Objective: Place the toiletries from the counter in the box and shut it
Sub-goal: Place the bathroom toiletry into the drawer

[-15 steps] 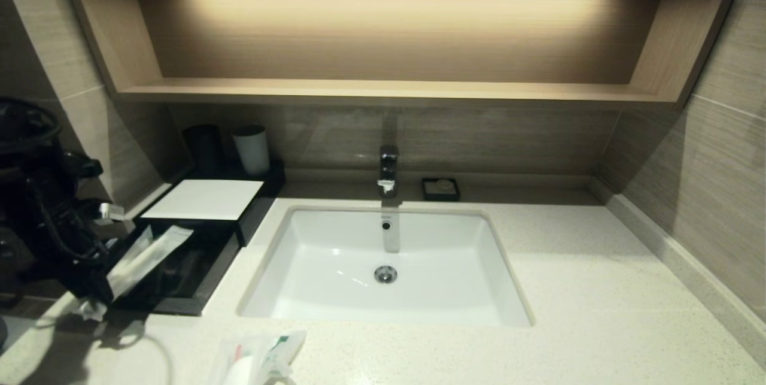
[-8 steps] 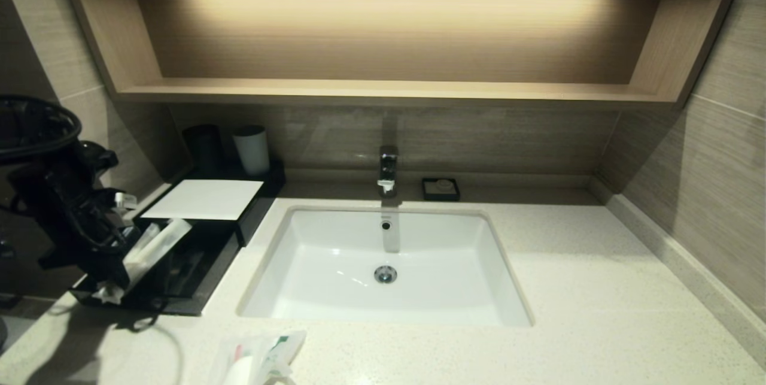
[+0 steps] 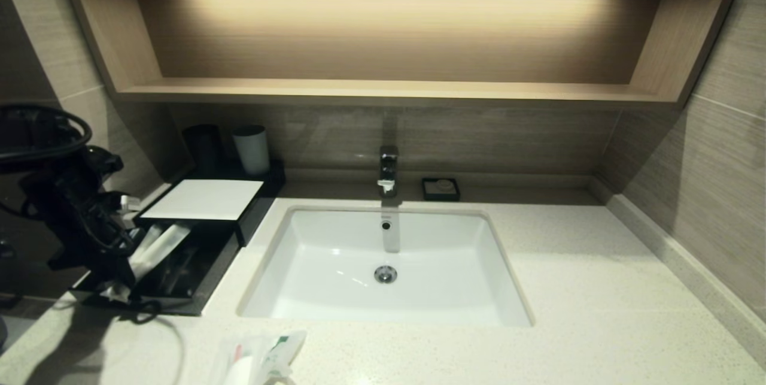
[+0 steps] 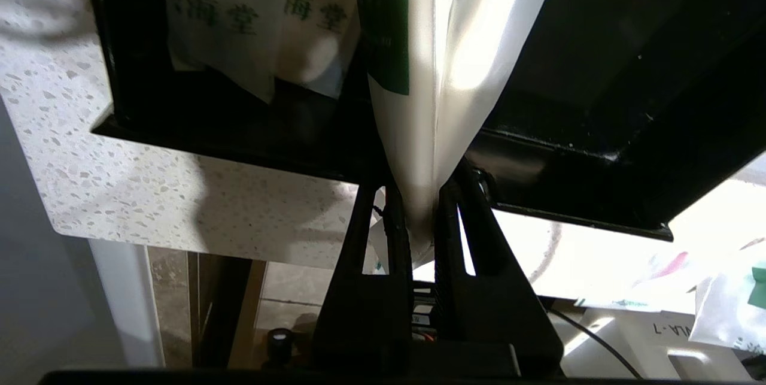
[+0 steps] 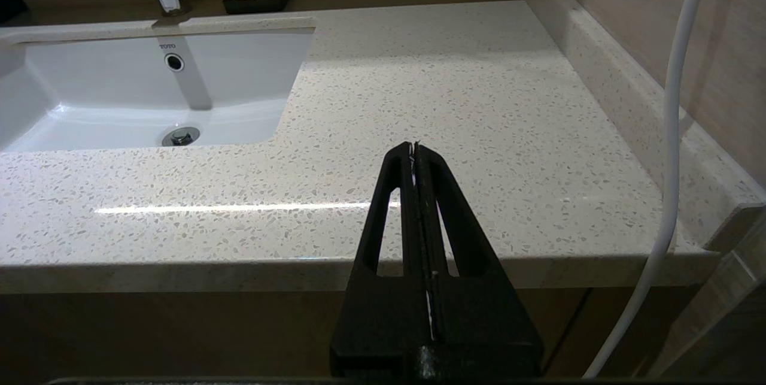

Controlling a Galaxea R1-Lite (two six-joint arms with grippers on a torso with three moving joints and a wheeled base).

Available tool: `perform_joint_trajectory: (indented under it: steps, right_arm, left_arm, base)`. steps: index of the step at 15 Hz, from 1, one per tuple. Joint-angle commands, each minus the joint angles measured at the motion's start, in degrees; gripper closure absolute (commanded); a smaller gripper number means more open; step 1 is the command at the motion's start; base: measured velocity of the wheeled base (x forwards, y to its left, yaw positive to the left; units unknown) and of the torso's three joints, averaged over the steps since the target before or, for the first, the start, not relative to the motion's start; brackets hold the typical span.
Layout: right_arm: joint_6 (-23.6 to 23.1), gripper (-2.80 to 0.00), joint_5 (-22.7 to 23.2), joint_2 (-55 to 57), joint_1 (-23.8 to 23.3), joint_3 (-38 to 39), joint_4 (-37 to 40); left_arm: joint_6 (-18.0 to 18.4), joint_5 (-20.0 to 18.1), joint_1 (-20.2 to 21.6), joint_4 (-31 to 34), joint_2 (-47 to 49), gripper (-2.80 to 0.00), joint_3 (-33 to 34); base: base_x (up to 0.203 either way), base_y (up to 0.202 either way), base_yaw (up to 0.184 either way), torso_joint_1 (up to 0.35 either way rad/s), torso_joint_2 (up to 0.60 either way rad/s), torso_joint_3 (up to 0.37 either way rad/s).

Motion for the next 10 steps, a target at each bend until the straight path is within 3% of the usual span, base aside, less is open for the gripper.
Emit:
perform_joint_trajectory:
  steps: [1, 10]
  right_arm:
    - [0.0, 0.00, 0.0, 0.0, 0.0, 0.0, 0.0]
    - [0.0, 0.00, 0.0, 0.0, 0.0, 0.0, 0.0]
  left_arm:
    - [0.0, 0.0, 0.2, -0.8, 0.2, 0.00, 0.3]
    - [0.0, 0.4, 1.0, -5.5, 0.7, 0.00, 2.3]
  base:
    - [0.000, 0.000, 0.000, 0.000, 0.00, 0.000]
    - [0.000, 0.000, 0.000, 0.000, 0.00, 0.000]
